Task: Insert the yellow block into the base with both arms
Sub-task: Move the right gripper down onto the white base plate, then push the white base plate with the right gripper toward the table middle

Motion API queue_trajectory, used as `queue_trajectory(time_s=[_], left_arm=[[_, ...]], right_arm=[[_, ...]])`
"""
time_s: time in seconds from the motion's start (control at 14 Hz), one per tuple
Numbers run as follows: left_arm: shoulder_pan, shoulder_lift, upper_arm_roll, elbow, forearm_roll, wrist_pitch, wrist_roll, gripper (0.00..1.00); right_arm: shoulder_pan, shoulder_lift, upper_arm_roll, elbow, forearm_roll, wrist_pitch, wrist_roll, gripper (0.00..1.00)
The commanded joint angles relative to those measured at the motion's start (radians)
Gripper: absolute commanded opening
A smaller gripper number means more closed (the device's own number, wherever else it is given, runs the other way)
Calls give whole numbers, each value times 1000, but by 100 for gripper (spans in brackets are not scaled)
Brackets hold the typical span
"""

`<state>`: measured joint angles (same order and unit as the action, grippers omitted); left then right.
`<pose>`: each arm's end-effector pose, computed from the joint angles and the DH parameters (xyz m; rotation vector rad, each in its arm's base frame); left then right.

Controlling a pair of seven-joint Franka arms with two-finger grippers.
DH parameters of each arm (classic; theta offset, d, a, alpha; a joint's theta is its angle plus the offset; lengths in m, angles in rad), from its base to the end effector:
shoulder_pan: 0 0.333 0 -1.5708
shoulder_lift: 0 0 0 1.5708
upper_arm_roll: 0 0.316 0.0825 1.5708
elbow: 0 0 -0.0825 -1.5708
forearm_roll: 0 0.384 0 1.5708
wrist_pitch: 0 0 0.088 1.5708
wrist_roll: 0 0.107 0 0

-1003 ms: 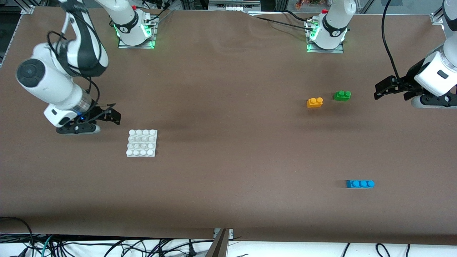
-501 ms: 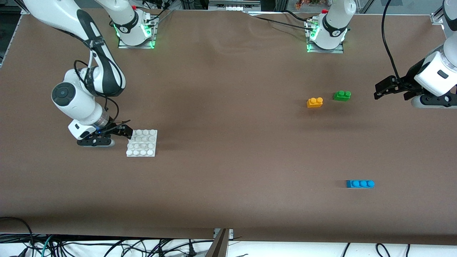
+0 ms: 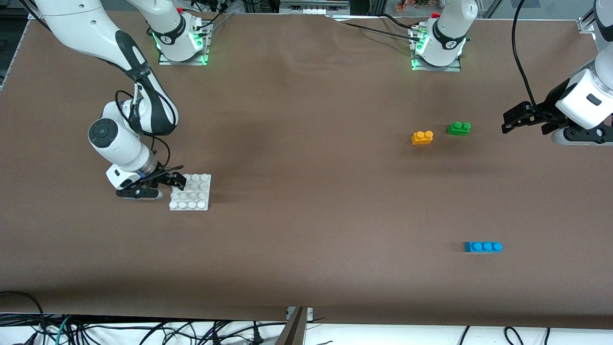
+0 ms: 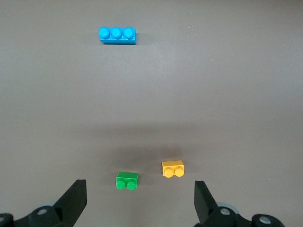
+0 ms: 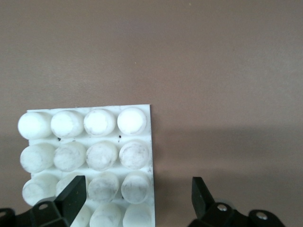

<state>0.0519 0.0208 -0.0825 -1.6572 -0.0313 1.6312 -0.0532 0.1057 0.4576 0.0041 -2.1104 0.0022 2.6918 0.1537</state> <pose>0.5622 -0.0200 0.5772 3.1095 0.0392 -0.0748 0.5883 0.0648 0.2070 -3.1158 0.0722 -0.1909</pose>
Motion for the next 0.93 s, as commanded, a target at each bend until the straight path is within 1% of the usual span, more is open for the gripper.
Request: queue_trajectory(time_s=[0.0, 0.21, 0.57, 0.64, 0.86], left_arm=[[3, 10, -6, 28, 14, -22, 16, 100], [3, 10, -5, 30, 13, -22, 16, 100], [3, 11, -5, 28, 13, -22, 16, 100], [3, 11, -5, 30, 13, -22, 16, 100], [3, 11, -5, 30, 13, -21, 16, 100]], right_arm=[[-6, 10, 13, -10, 5, 33, 24, 99], [-6, 52, 27, -10, 5, 100, 23, 99], [-6, 59, 27, -6, 4, 105, 21, 98], [-6, 59, 27, -6, 4, 103, 17, 98], [-9, 59, 27, -2, 4, 103, 6, 91]])
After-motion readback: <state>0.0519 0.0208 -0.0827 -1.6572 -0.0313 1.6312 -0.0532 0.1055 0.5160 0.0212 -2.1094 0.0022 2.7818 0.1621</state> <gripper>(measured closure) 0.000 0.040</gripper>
